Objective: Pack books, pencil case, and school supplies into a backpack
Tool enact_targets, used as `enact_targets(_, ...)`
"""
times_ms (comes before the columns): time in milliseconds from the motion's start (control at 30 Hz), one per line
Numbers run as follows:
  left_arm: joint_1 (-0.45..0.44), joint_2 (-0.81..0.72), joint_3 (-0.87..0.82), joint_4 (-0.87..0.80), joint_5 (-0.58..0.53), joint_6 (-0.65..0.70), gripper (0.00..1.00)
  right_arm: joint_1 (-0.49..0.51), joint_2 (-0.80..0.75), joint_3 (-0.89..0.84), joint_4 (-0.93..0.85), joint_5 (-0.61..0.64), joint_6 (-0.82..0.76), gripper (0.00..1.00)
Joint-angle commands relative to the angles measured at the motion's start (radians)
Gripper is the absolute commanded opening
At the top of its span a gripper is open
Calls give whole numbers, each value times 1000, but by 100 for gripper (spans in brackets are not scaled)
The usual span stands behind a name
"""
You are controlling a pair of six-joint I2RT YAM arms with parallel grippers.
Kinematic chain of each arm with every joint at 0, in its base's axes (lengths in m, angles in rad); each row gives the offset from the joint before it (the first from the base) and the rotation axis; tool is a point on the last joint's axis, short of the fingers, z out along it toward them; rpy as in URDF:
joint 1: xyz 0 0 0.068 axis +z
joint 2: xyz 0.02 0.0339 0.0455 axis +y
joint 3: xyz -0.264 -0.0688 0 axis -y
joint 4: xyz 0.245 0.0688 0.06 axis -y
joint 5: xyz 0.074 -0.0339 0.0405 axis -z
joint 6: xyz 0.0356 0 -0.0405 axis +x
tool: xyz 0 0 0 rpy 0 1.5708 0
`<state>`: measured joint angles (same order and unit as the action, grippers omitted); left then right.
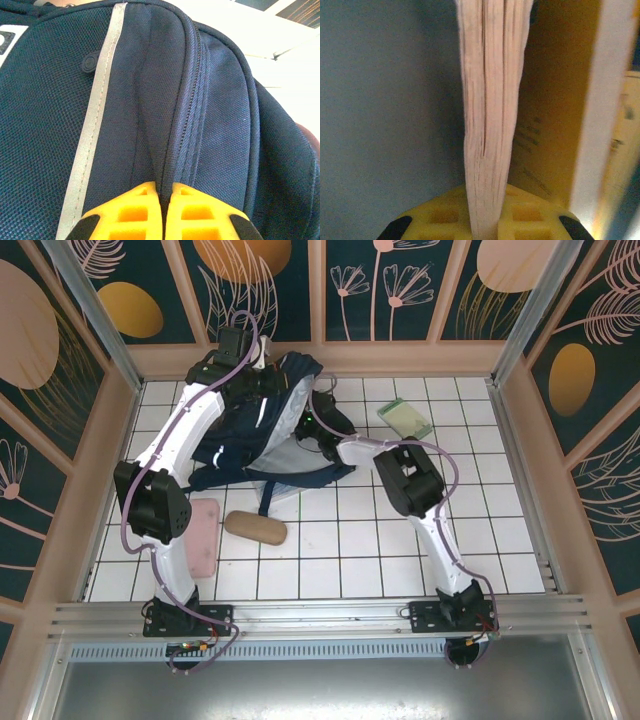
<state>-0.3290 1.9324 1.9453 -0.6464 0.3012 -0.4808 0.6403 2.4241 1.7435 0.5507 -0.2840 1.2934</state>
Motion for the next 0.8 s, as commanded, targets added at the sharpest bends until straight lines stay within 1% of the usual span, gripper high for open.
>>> enact_targets(0, -3, -92, 40, 149, 82, -36, 0, 4, 63, 142, -73, -9, 2, 4)
enact_targets(33, -3, -92, 40, 149, 79, -36, 0, 3, 75, 173, -96, -23, -6, 9)
enact_targets(100, -1, -88, 40, 149, 79, -35, 0, 3, 82, 213, -138, -54, -33, 33)
enact_targets(133, -1, -86, 41, 148, 79, -35, 0, 2, 76, 223, -164, -62, -51, 41)
enact_targets(200, 0, -83, 42, 148, 79, -38, 0, 1, 48, 228, -215, -68, -99, 53)
enact_targets(267, 5, -82, 40, 149, 85, -41, 0, -2, 17, 225, -263, -69, -131, 59)
enact_targets(400, 13, -80, 36, 153, 85, -37, 0, -5, -40, 225, -355, -67, -179, 64)
enact_targets(500, 20, -78, 29, 157, 87, -38, 0, -7, -70, 222, -419, -64, -202, 65)
enact_targets(767, 24, -70, 14, 164, 87, -35, 0, -29, -176, 108, -539, -45, -240, 68)
